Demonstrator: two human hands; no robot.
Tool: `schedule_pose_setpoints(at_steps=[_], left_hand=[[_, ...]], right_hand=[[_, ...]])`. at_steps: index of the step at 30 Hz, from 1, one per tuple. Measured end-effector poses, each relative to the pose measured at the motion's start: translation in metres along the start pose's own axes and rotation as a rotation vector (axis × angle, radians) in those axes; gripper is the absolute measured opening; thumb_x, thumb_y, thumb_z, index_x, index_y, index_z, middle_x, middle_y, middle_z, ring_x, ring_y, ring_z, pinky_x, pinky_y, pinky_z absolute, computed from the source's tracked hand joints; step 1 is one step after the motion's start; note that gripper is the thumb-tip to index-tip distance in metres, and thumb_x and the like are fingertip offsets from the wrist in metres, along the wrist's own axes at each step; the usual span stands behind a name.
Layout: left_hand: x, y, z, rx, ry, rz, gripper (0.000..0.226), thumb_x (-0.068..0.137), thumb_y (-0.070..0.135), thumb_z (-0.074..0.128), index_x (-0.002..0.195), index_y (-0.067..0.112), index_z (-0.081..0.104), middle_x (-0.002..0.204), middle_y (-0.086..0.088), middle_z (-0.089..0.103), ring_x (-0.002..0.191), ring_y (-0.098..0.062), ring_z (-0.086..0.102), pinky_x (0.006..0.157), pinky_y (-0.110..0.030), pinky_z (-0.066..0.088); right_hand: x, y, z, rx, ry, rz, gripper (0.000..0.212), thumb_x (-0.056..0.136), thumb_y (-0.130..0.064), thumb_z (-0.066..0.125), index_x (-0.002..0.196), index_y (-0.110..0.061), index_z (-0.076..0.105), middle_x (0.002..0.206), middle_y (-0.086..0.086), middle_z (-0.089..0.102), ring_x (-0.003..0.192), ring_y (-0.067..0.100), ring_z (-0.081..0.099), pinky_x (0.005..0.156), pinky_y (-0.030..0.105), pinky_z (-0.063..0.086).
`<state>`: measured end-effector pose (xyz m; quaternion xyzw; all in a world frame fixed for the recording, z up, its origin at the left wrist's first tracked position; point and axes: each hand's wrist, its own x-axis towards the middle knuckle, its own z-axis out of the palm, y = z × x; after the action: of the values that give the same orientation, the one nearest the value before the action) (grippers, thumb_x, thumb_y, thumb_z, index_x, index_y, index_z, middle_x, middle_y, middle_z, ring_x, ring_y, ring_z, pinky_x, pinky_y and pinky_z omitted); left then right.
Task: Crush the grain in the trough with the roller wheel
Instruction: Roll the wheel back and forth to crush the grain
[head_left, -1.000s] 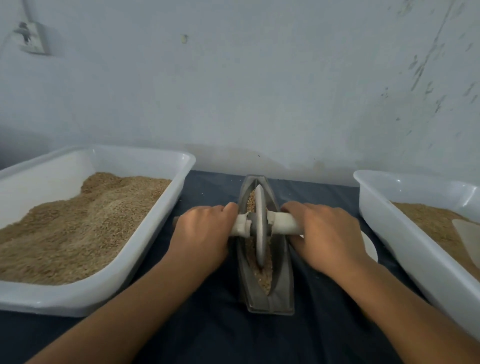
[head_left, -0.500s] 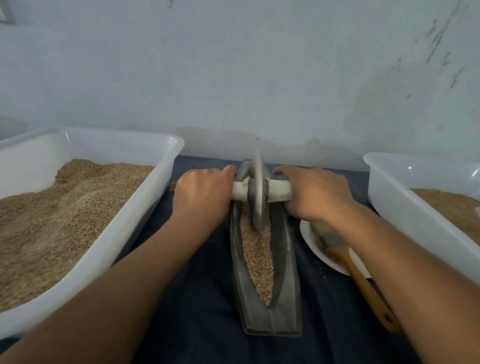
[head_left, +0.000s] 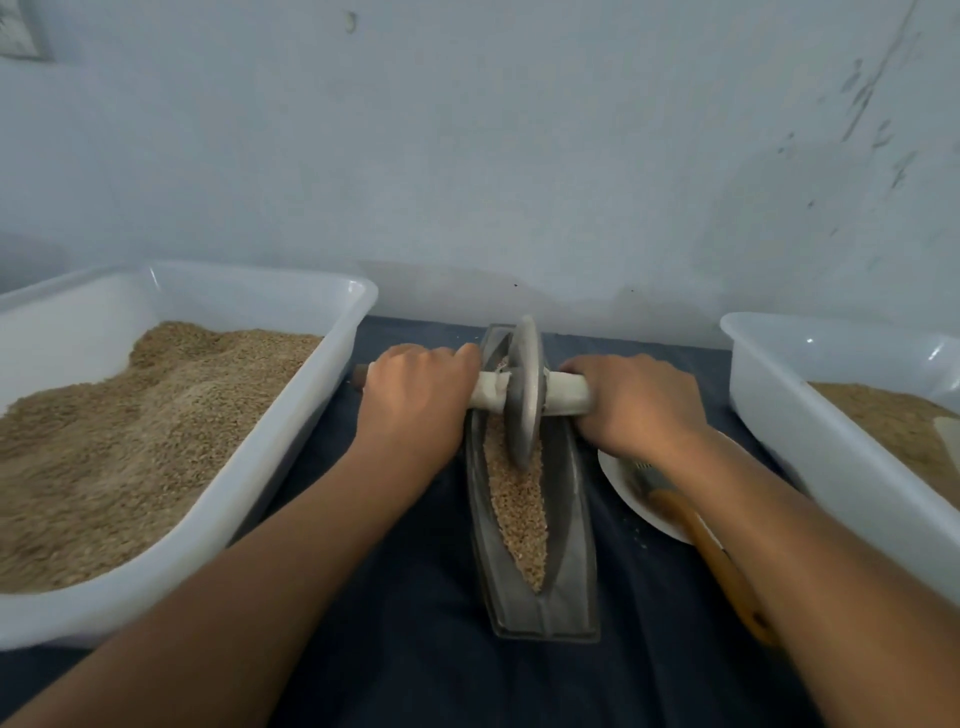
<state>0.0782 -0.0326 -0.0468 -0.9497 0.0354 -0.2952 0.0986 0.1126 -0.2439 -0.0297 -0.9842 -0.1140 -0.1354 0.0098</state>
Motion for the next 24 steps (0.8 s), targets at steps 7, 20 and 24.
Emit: schedule_pose_setpoints(at_steps=[7, 20, 24], left_hand=[[-0.029, 0.002, -0.018, -0.009, -0.009, 0.02, 0.024, 0.087, 0.026, 0.069, 0.104, 0.029, 0.053, 0.086, 0.009, 0.062, 0.078, -0.014, 0.059, 0.062, -0.029, 0.032], [-0.075, -0.005, -0.053, -0.073, -0.027, 0.048, 0.023, 0.09, 0.022, 0.059, 0.107, 0.029, 0.046, 0.092, 0.01, 0.057, 0.073, -0.01, 0.046, 0.059, -0.027, 0.031], [-0.074, -0.005, -0.048, -0.107, -0.022, 0.039, 0.026, 0.088, 0.023, 0.06, 0.108, 0.031, 0.047, 0.093, 0.011, 0.058, 0.077, -0.01, 0.05, 0.062, -0.027, 0.038]], right_hand=[[-0.046, -0.005, -0.005, 0.0, 0.077, -0.017, 0.03, 0.086, -0.043, 0.057, 0.116, -0.047, 0.055, 0.087, -0.013, 0.065, 0.074, 0.021, 0.055, 0.056, 0.032, 0.037], [-0.107, -0.021, -0.037, -0.072, 0.314, -0.158, 0.031, 0.086, -0.034, 0.069, 0.117, -0.037, 0.066, 0.091, -0.009, 0.068, 0.083, 0.02, 0.063, 0.063, 0.032, 0.032], [-0.103, -0.019, -0.029, -0.052, 0.329, -0.16, 0.029, 0.079, -0.028, 0.077, 0.108, -0.029, 0.071, 0.083, -0.006, 0.068, 0.074, 0.023, 0.063, 0.06, 0.032, 0.032]])
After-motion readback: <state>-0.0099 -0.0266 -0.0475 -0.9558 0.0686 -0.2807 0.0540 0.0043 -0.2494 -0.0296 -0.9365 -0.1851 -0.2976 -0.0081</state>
